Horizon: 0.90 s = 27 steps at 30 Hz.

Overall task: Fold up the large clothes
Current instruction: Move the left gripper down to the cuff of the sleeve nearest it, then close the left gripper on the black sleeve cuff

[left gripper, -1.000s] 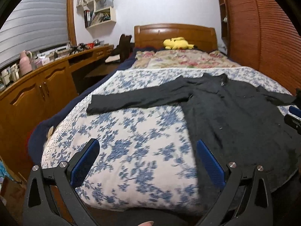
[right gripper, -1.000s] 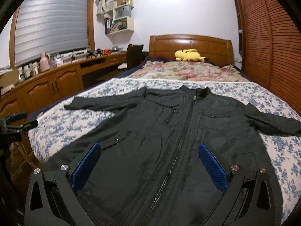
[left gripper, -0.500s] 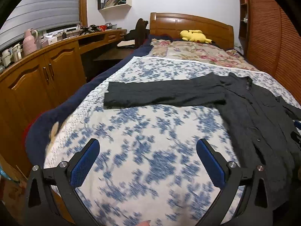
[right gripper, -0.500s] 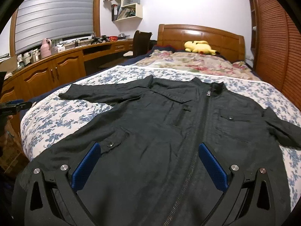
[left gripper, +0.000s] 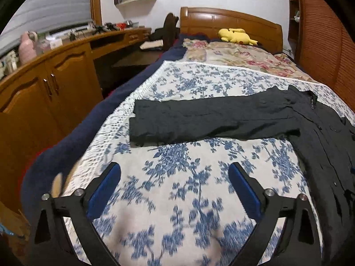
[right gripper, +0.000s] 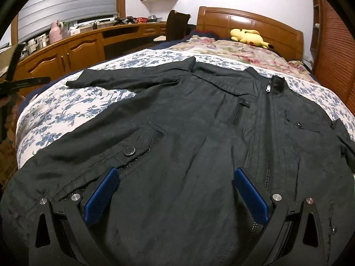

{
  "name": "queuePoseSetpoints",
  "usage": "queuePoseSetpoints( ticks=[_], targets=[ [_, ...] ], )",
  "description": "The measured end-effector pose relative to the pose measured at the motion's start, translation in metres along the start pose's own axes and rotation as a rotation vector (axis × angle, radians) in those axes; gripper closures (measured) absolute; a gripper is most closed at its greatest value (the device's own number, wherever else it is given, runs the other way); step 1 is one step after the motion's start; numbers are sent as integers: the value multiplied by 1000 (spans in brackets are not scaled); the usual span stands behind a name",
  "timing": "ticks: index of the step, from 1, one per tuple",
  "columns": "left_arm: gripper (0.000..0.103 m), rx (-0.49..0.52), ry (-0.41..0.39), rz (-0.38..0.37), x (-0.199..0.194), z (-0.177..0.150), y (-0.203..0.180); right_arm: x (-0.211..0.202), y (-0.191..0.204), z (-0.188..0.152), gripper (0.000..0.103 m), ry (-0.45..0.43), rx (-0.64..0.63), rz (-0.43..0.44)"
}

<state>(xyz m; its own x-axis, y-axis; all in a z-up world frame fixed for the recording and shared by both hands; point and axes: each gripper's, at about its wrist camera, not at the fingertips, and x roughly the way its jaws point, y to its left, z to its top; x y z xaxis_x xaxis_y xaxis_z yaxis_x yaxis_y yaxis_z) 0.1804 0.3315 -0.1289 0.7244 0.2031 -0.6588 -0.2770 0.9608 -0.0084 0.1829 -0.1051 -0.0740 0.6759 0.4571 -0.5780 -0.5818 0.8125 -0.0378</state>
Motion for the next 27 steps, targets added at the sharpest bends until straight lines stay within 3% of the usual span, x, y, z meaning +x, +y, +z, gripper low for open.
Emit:
queuePoseSetpoints(
  ticks=[3, 8, 18, 27],
  targets=[
    [23, -41, 23, -36, 24, 10, 9, -2, -6, 1, 0, 4, 9, -17],
    [34, -135, 40, -43, 58, 26, 31, -5, -2, 1, 0, 6, 16, -42],
    [48, -279, 131, -3, 107, 27, 67, 13, 14, 9, 0, 33, 5, -65],
    [49, -314, 180, -28, 122, 33, 75, 16, 14, 12, 0, 48, -1, -65]
  ],
)
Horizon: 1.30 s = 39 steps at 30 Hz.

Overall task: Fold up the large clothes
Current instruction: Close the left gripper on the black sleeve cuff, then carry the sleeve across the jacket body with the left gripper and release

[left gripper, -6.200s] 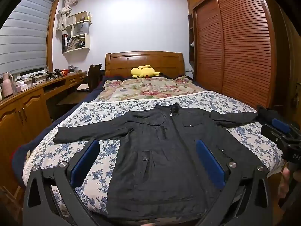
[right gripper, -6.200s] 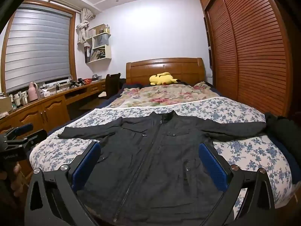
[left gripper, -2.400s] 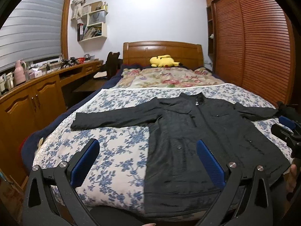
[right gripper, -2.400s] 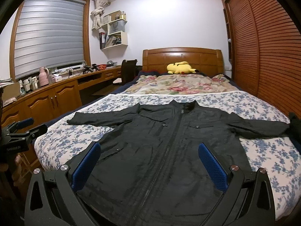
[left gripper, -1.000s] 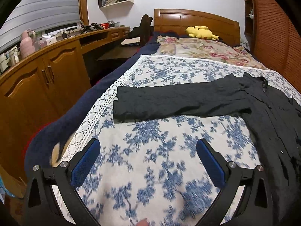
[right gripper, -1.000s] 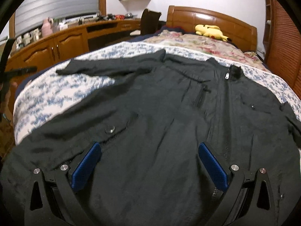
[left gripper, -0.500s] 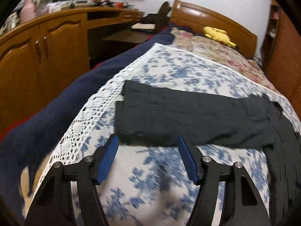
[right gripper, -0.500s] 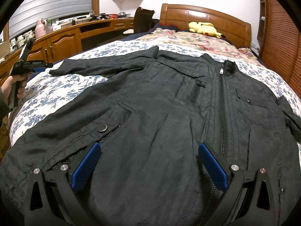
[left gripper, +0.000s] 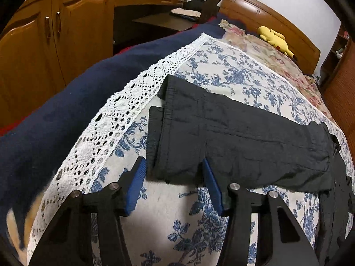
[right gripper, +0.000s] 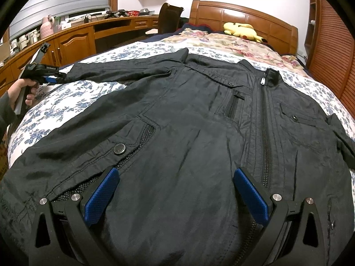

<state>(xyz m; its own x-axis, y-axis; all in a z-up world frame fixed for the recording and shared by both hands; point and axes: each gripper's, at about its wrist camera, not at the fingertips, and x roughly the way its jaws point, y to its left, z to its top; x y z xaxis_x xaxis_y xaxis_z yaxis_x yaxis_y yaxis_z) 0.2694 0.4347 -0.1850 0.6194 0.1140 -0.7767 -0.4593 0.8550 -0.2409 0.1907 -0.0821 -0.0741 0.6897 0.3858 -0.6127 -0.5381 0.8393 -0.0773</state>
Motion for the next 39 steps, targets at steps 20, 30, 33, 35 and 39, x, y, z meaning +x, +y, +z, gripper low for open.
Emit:
queuePoseSetpoints(
  ticks=[20, 30, 33, 35, 39],
  targets=[
    [90, 215, -178, -153, -96, 8, -136, -32, -37, -11, 0, -74, 104, 65],
    [90, 446, -219, -383, -165, -47, -310, -84, -96, -49, 0, -124, 167, -29],
    [90, 513, -213, -419, -178, -75, -344, -92, -106, -60, 0, -127, 193, -40],
    [90, 552, -210, -425, -185, -92, -355, -95, -103, -63, 0, -124, 189, -51],
    [90, 594, -235, -378, -192, -119, -360, -99, -99, -63, 0, -124, 179, -66]
  ],
)
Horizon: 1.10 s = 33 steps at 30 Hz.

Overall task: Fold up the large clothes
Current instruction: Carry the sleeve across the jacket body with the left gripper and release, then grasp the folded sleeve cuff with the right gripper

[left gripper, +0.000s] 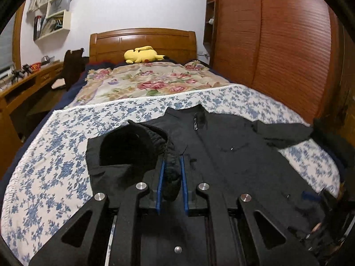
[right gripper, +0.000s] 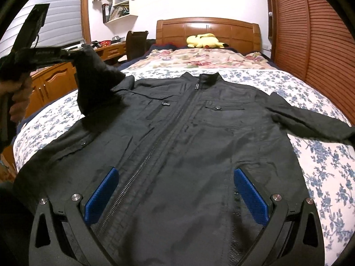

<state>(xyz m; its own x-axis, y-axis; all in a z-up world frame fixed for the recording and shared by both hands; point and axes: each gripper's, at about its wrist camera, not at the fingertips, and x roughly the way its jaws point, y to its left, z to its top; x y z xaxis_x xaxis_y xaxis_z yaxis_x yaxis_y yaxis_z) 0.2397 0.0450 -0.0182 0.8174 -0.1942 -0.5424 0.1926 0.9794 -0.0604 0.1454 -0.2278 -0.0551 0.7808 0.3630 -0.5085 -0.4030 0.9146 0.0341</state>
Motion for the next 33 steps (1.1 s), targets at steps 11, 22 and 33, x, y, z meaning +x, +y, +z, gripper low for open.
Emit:
queuePoseSetpoints(
  ticks=[11, 22, 33],
  targets=[
    [71, -28, -69, 23, -32, -25, 22, 13, 17, 27, 0, -3, -82, -5],
    [65, -89, -94, 120, -72, -55, 89, 70, 86, 64, 0, 26, -228, 80],
    [32, -177, -102, 142, -90, -78, 136, 168, 132, 103, 0, 156, -269, 197]
  ],
)
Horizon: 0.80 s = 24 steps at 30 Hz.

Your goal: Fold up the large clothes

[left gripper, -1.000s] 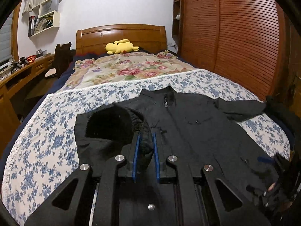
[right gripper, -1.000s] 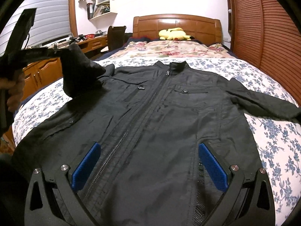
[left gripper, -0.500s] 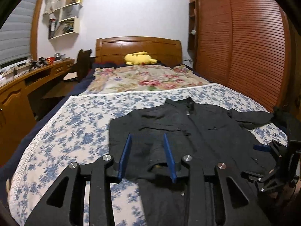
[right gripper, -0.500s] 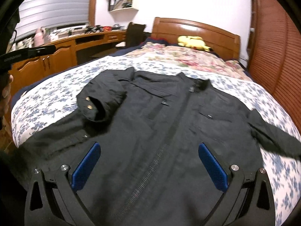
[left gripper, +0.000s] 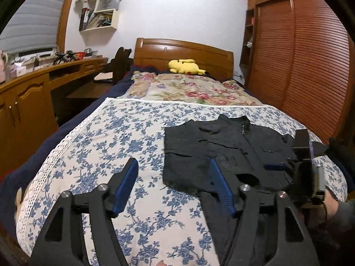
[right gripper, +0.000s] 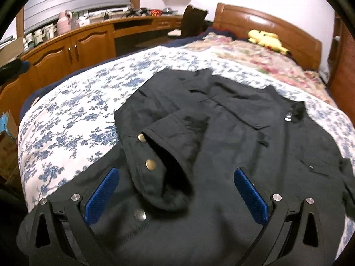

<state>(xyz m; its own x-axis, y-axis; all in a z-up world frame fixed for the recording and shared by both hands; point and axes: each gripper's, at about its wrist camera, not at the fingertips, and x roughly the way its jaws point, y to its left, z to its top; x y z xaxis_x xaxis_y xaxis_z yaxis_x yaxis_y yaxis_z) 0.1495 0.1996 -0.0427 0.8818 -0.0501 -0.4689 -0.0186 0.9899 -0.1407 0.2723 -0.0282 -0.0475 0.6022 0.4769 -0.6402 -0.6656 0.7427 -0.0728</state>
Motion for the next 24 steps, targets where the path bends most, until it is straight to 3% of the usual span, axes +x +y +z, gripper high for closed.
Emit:
queuePoseSetpoints(
  ticks=[5, 8, 10, 12, 14, 24],
  targets=[
    [29, -8, -4, 7, -1, -1, 8, 35, -4, 12, 0, 62, -11, -5],
    [28, -10, -4, 0, -3, -1, 11, 48, -8, 17, 8, 95, -7, -18],
    [28, -7, -7, 1, -3, 0, 9, 54, -13, 19, 25, 109, 8, 12],
    [28, -1, -5, -3, -2, 0, 6, 59, -9, 22, 77, 123, 5, 28],
    [28, 8, -2, -2, 0, 0, 2, 54, -12, 19, 92, 116, -9, 16],
    [28, 58, 12, -42, 11, 0, -33, -46, -42, 4, 97, -116, 45, 43]
  ],
)
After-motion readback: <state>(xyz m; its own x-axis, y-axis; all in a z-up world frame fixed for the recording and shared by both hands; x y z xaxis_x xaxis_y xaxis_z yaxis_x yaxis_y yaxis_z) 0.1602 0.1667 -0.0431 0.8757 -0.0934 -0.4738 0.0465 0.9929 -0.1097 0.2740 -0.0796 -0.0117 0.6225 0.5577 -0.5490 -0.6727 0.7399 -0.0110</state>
